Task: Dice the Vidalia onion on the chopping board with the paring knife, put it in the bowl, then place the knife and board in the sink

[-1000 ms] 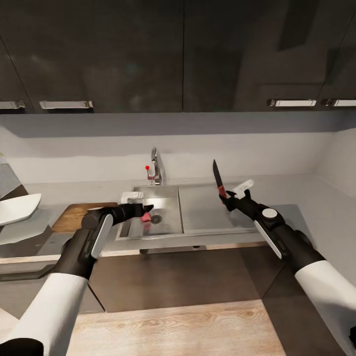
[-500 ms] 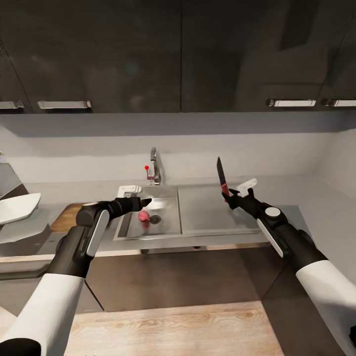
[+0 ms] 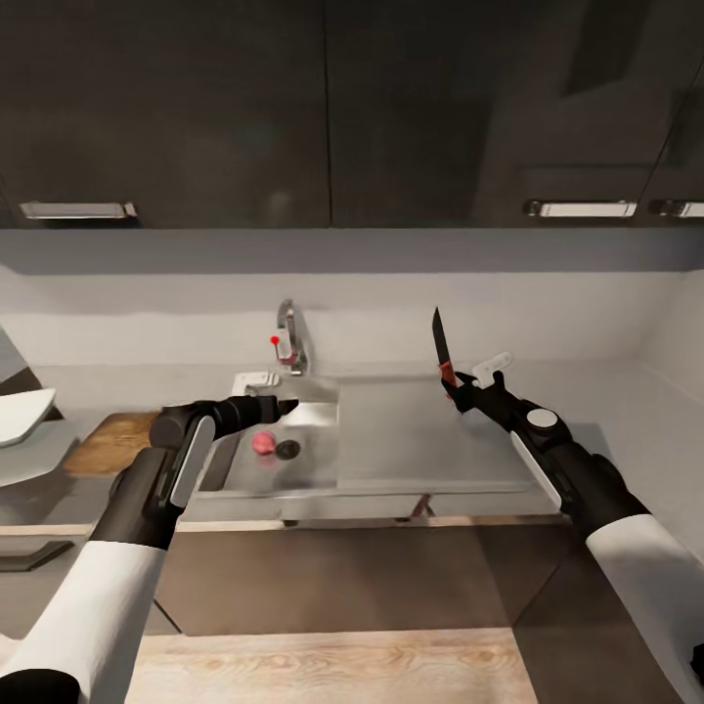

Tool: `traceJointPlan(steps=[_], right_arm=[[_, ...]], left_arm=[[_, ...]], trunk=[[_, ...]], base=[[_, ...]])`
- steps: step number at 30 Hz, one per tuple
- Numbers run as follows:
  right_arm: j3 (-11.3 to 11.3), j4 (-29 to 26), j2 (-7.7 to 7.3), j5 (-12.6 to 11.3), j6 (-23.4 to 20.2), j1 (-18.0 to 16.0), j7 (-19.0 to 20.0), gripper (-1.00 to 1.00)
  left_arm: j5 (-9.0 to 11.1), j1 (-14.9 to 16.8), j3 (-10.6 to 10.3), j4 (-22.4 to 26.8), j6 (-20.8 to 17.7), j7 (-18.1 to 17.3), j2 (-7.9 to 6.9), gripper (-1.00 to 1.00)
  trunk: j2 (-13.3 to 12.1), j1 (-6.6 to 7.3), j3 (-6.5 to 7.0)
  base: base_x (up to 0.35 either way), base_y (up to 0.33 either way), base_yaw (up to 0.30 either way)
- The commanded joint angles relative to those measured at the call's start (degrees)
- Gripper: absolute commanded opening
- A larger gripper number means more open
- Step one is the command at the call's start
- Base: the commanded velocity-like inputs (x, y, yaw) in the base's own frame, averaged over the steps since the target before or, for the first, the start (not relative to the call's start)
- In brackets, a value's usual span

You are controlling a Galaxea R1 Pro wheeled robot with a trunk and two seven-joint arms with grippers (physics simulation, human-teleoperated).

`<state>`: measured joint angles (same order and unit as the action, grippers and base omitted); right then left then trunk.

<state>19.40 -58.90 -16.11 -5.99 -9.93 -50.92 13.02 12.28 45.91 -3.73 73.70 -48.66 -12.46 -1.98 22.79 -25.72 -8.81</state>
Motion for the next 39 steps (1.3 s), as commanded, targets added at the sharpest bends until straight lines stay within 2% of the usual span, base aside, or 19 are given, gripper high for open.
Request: traceJointPlan(steps=[1,11,16,23,28,32,34,36,39], right_arm=[[0.1,-0.1,-0.06,-0.6,-0.4,-0.1,0.0,-1.00],[0.1,-0.1,-0.06,-0.6,-0.4,-0.1,0.0,-1.00],[0.2,-0.1,-0.06,-0.5,-0.4,-0.1,-0.1,-1.00],[0.4,0.0,-0.06,0.3,-0.5,-0.1,-0.1,-1.00],[0.4,0.6,-0.06,2.3,-0.5,-0.1,-0.2,-1.00],[0.4,1.6,-0.06,6.2,-0.5,-0.1,-1.6,-1.00],[0.4,2.3,-0.06,9.5,-0.5,-0.1,-4.3,-1.00],[0.4,2.6,-0.06,11.0,-0.4,-0.1,-6.9,-1.00],[0.4,2.8,-0.06,11.9,-0.4,-0.1,-9.1,-1.00]], left_arm=[[0.1,0.1,-0.1,0.0,-0.3,0.0,-0.03,1.00],[0.1,0.1,-0.2,-0.1,-0.5,-0.1,-0.07,1.00],[0.0,0.1,-0.1,-2.6,-0.5,-0.2,-1.42,1.00],[0.0,0.1,-0.2,-3.0,-0.6,-0.3,-2.69,1.00],[0.0,0.1,-0.3,-2.7,-0.6,-0.4,-4.51,1.00],[0.0,0.1,-0.4,-2.6,-0.6,-0.4,-5.51,1.00],[0.0,0.1,-0.5,-2.5,-0.6,-0.4,-5.78,1.00],[0.0,0.1,-0.5,-2.5,-0.6,-0.5,-5.82,1.00],[0.0,0.1,-0.9,-2.4,-0.6,-0.5,-5.80,1.00]], trunk=[[0.1,-0.07,-0.13],[0.1,-0.07,-0.13],[0.1,-0.07,-0.13],[0.1,-0.07,-0.13],[0.1,-0.07,-0.13],[0.1,-0.07,-0.13],[0.1,-0.07,-0.13],[0.1,-0.07,-0.13],[0.1,-0.07,-0.13]], base=[[0.269,-0.246,0.002],[0.264,-0.169,0.065],[0.063,-0.010,0.024],[0.007,-0.001,0.003],[0.000,0.000,0.000],[0.000,0.000,0.000],[0.000,0.000,0.000],[0.000,0.000,0.000],[0.000,0.000,0.000]])
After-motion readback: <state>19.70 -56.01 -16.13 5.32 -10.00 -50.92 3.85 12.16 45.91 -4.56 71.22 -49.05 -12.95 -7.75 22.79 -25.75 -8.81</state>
